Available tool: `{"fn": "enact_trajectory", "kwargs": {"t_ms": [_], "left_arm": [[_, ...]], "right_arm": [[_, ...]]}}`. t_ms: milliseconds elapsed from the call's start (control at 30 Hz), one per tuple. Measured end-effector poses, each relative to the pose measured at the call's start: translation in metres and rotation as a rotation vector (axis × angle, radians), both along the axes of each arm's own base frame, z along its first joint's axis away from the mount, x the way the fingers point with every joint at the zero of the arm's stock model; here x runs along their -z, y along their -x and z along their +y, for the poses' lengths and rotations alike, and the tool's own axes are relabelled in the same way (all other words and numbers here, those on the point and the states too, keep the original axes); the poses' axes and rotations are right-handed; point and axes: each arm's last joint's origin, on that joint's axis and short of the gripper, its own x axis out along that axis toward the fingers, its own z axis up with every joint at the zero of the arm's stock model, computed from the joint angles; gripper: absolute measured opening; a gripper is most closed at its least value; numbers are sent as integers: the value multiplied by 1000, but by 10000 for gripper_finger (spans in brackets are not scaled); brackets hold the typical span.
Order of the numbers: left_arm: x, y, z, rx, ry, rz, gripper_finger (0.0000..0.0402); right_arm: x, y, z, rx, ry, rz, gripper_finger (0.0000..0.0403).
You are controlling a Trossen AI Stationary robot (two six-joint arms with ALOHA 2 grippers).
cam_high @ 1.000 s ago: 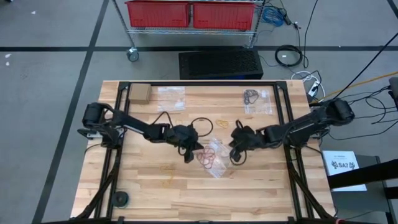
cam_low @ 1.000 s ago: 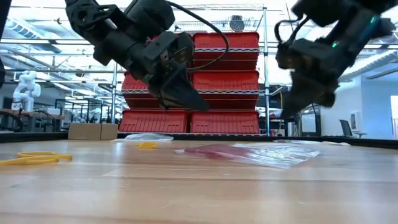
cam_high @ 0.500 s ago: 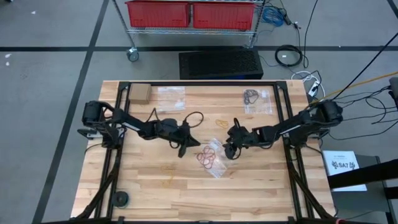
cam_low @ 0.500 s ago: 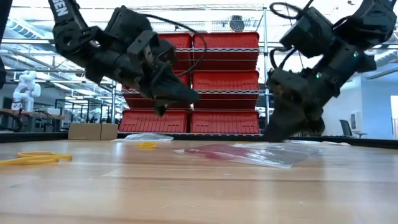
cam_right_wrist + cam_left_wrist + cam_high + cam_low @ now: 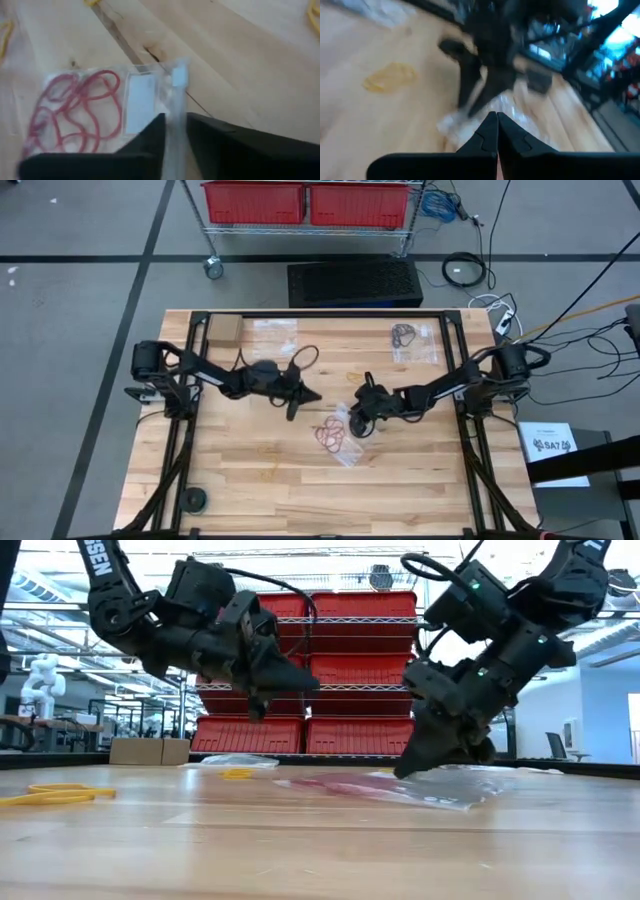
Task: Sort rubber bands
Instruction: Close the bottom right transparent zip lock bag
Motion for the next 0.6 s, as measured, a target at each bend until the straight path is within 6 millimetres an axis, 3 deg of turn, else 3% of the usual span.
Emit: {"fn": "enact_trajectory", "kwargs": {"t_ms": [133, 433, 600], "left_arm": [[-9, 7, 17, -45, 0, -70, 2], [-15, 15, 29, 8, 8, -97, 3], [-16, 15, 29, 11, 6, -102, 35]], "right_arm": [[-9, -9, 3, -44, 67, 33, 11], [-54, -34, 18, -154, 244, 105, 2], [-89, -48, 34, -191, 351, 131, 1]]}}
